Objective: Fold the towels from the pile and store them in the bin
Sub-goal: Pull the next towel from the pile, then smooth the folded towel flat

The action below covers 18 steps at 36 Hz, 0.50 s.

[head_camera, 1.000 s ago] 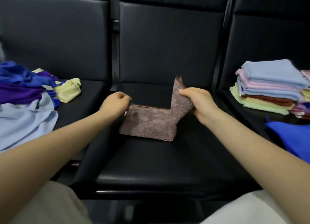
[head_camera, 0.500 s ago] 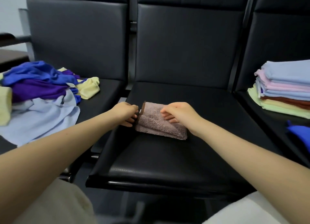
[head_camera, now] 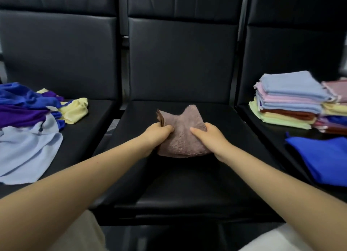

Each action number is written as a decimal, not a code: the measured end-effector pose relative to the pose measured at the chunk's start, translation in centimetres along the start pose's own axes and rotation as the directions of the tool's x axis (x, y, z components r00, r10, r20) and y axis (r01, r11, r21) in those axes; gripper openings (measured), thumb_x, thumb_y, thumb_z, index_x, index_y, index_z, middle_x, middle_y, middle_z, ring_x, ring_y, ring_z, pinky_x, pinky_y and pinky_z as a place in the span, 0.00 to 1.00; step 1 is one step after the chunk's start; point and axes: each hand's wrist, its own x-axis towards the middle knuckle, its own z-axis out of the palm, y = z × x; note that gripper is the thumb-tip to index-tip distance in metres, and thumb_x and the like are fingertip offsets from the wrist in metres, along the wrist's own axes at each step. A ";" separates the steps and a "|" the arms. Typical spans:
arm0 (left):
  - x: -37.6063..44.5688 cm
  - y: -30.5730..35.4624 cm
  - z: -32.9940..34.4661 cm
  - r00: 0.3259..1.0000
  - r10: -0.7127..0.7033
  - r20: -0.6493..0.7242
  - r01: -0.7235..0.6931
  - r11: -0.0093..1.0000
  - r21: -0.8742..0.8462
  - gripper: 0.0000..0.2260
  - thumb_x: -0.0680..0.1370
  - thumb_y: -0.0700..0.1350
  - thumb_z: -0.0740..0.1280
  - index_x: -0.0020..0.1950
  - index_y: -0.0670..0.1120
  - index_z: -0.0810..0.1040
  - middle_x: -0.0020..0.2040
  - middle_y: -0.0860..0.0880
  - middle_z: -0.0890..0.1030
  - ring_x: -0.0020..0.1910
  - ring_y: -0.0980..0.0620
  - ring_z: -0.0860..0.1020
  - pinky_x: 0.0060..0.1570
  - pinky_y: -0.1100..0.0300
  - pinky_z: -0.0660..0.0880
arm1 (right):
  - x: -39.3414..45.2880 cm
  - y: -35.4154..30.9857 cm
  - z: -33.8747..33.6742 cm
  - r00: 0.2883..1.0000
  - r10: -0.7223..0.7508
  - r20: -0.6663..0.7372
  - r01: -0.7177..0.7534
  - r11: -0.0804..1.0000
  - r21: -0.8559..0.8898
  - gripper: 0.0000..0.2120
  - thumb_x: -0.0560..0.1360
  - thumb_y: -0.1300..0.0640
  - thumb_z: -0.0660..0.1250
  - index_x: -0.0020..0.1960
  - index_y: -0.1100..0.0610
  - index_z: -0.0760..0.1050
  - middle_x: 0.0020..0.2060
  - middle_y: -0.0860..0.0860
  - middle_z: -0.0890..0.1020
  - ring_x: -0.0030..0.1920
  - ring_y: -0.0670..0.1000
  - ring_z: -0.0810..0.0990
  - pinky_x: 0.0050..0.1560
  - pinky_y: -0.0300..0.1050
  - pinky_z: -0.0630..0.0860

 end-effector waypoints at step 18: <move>-1.6 10.0 24.8 0.932 0.265 0.247 -0.176 0.926 -0.333 0.07 0.79 0.42 0.61 0.56 0.46 0.74 0.51 0.48 0.78 0.49 0.49 0.77 0.52 0.51 0.78 | -6.4 7.4 -24.4 0.777 -0.062 -0.626 0.181 0.975 0.128 0.05 0.76 0.64 0.67 0.52 0.59 0.80 0.43 0.53 0.83 0.45 0.51 0.80 0.50 0.50 0.75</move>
